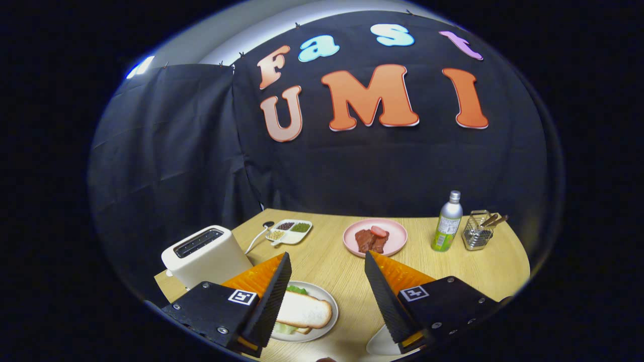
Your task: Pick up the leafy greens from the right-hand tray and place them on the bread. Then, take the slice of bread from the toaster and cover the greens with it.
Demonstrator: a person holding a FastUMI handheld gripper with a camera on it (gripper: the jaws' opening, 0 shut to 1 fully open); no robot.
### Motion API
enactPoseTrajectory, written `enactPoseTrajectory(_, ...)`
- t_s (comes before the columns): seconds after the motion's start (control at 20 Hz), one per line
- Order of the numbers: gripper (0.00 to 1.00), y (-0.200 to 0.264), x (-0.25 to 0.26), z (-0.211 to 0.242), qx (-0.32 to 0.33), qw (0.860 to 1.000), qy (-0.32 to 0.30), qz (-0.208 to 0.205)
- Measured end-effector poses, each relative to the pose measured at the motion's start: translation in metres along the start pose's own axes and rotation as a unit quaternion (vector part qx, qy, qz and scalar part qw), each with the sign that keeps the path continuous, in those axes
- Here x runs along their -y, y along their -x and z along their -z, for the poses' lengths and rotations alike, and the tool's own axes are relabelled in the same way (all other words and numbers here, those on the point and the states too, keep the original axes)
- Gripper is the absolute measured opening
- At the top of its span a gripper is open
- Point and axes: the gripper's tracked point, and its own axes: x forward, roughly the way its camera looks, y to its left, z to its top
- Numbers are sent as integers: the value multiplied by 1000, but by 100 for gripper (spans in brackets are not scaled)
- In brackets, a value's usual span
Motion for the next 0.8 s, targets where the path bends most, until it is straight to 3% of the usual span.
enactPoseTrajectory(0.1,89,8,0,-18,38,999,8,-1)
enactPoseTrajectory(0.4,91,28,10,-50,140,985,85,52)
enactPoseTrajectory(0.8,93,58,30,-80,220,956,140,135)
